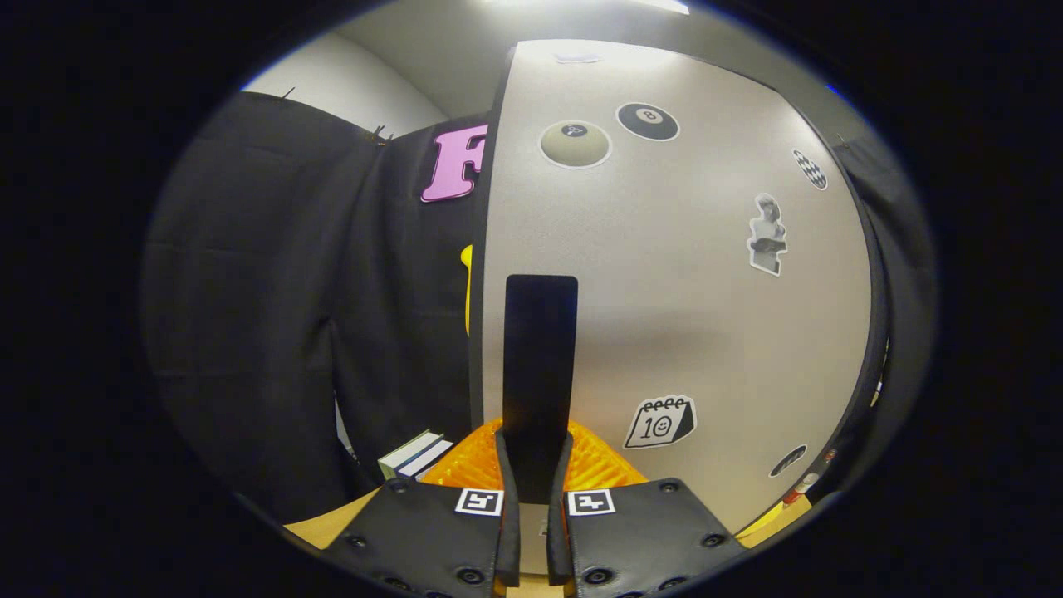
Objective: Open the shoe cabinet door, grab the shoes and put them into the shoe cabinet, then close the shoe cabinet door.
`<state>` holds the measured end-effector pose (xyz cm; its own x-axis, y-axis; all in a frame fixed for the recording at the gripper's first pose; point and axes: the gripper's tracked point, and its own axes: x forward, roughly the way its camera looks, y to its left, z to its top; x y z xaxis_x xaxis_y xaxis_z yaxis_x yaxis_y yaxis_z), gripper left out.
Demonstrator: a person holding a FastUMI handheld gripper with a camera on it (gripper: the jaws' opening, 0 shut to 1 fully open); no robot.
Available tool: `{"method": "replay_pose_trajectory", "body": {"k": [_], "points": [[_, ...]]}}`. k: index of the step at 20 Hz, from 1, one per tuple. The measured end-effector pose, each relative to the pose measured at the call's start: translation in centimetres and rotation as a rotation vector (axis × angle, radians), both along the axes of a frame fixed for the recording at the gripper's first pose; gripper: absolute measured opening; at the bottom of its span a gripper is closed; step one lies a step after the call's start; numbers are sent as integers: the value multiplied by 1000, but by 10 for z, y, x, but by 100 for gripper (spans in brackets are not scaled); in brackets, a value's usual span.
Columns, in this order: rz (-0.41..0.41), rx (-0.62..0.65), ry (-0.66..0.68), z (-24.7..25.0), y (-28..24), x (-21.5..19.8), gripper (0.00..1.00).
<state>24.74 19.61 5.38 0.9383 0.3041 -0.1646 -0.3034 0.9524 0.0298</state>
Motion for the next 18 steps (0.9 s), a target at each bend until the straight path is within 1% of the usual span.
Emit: {"method": "replay_pose_trajectory", "body": {"k": [4, 8, 12, 18], "points": [[59, 17, 16, 8, -16, -43, 14], [93, 22, 33, 14, -38, -79, 14], [101, 28, 38, 19, -63, -111, 14], [84, 26, 54, 26, -113, -160, 14]]}}
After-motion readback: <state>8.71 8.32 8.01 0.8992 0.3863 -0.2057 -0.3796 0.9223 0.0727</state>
